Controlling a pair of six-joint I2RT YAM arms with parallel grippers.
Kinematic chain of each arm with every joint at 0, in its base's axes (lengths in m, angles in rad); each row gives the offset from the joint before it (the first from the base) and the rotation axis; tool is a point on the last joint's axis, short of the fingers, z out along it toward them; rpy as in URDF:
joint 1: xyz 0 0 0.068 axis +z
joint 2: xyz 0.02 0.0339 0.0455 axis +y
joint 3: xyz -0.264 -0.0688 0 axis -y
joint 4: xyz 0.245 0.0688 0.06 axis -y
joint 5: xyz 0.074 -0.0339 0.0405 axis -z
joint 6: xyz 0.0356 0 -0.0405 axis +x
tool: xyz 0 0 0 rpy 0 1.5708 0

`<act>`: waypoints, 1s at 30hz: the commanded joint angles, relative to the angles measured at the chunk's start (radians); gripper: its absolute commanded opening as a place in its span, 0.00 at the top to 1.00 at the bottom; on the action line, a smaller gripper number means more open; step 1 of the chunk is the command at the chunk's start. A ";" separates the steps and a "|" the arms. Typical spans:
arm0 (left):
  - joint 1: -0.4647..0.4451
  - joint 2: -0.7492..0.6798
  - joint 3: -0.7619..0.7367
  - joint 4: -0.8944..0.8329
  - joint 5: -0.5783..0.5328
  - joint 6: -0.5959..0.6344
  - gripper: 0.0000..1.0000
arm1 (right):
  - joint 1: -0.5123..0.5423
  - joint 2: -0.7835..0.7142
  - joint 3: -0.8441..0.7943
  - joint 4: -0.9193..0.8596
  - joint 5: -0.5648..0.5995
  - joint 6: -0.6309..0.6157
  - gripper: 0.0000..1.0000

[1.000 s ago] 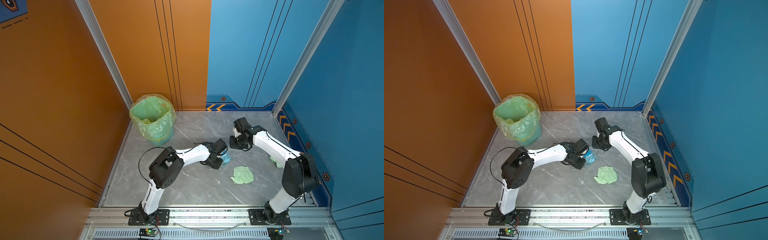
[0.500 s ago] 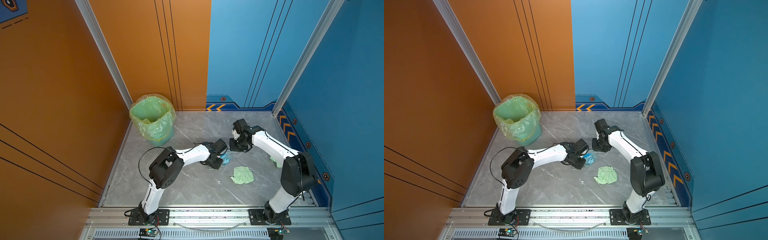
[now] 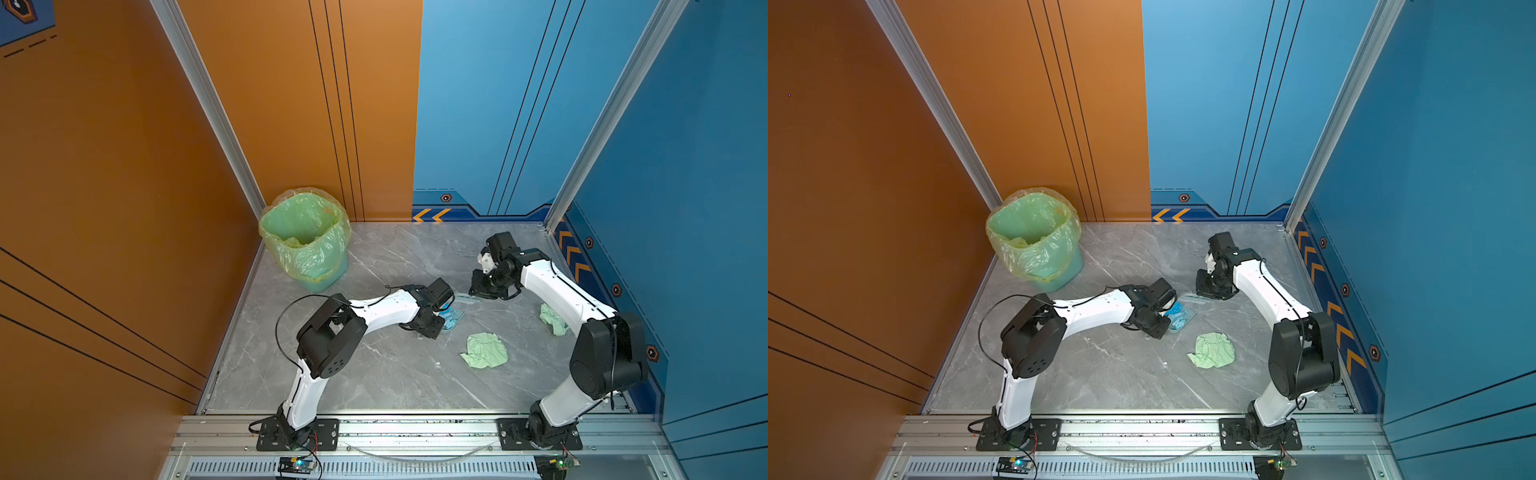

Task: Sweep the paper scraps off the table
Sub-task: 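Carry the dustpan with the blue scraps to the bin with the left gripper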

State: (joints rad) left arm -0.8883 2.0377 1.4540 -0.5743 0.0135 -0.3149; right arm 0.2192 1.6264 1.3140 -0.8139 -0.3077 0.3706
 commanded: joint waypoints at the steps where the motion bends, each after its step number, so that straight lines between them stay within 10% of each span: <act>1: 0.002 -0.048 -0.014 -0.001 -0.037 -0.001 1.00 | -0.031 -0.028 0.008 0.047 -0.120 0.028 1.00; 30: 0.163 -0.427 0.093 -0.326 -0.203 0.099 1.00 | -0.238 -0.151 -0.066 0.052 -0.173 0.030 1.00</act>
State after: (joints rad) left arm -0.7567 1.6573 1.5017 -0.8185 -0.1539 -0.2348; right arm -0.0162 1.4635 1.2633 -0.7734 -0.4713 0.3935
